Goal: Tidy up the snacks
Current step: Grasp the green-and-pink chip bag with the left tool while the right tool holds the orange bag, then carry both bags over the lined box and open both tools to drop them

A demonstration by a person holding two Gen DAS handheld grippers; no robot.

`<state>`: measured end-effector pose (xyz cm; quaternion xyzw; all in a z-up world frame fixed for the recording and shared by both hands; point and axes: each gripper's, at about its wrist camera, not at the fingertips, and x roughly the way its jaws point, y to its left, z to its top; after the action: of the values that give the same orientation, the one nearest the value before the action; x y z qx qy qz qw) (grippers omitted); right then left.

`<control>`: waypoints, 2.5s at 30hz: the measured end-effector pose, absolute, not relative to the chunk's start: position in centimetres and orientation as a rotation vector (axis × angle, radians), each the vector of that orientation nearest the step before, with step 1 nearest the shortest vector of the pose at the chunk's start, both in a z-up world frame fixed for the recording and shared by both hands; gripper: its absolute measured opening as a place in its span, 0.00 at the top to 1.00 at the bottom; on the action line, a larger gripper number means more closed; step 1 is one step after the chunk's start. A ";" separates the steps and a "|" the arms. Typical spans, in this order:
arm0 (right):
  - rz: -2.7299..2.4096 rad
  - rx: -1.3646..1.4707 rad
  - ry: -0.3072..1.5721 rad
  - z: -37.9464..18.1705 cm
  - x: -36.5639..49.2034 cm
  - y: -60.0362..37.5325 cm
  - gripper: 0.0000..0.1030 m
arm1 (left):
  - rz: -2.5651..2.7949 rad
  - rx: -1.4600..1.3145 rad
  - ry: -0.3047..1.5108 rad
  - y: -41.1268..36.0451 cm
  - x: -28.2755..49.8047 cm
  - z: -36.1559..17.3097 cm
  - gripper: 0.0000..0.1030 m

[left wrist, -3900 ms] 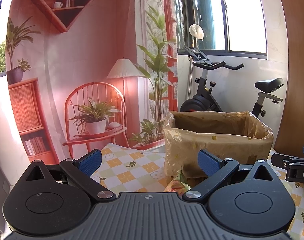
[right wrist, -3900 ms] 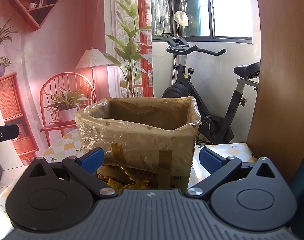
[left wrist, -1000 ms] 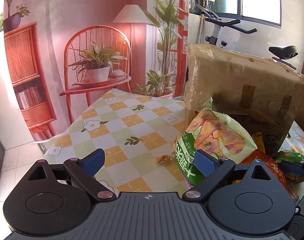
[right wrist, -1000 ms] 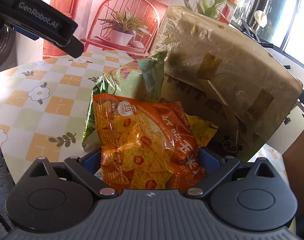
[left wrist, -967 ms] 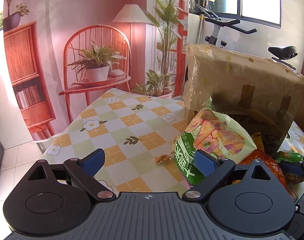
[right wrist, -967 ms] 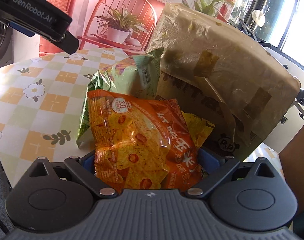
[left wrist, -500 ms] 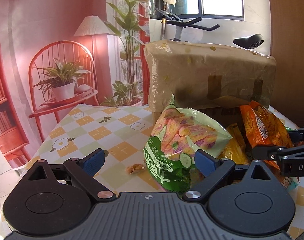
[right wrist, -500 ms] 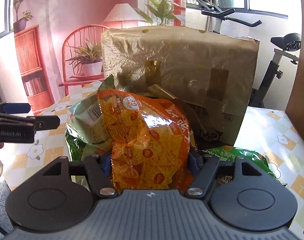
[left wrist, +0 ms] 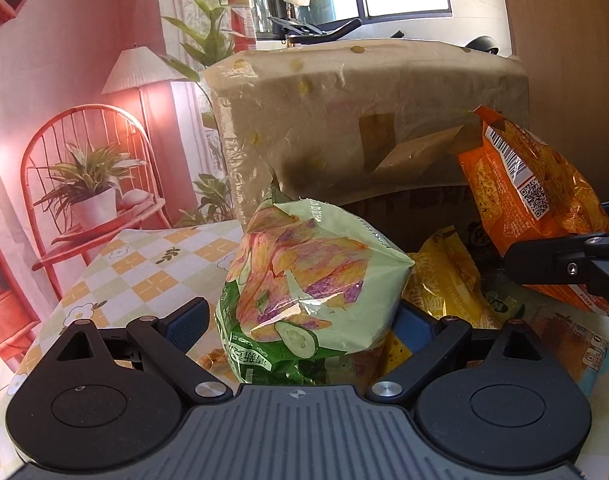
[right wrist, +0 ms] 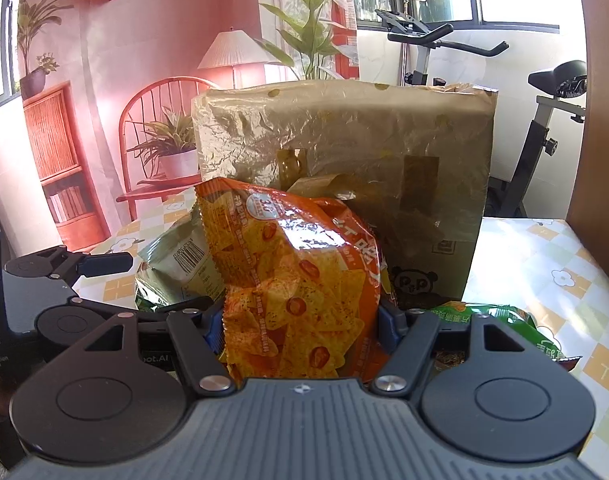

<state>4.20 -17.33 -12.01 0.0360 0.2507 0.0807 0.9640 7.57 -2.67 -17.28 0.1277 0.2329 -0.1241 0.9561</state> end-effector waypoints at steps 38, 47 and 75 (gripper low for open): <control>0.153 0.103 0.430 -9.1 2.0 -17.5 0.32 | -0.243 0.132 0.366 0.9 4.0 -8.9 0.38; 0.155 0.151 0.330 -4.4 1.4 -19.0 0.32 | -0.284 0.075 0.277 0.5 3.2 -4.5 0.38; 0.126 0.336 0.442 1.9 22.1 -27.0 0.32 | -0.370 0.090 0.220 -7.4 22.7 2.9 0.37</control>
<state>22.08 -26.98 1.90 0.1659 0.2180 0.0622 0.9597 22.68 -7.42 2.91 0.0448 0.1091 -0.1835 0.9759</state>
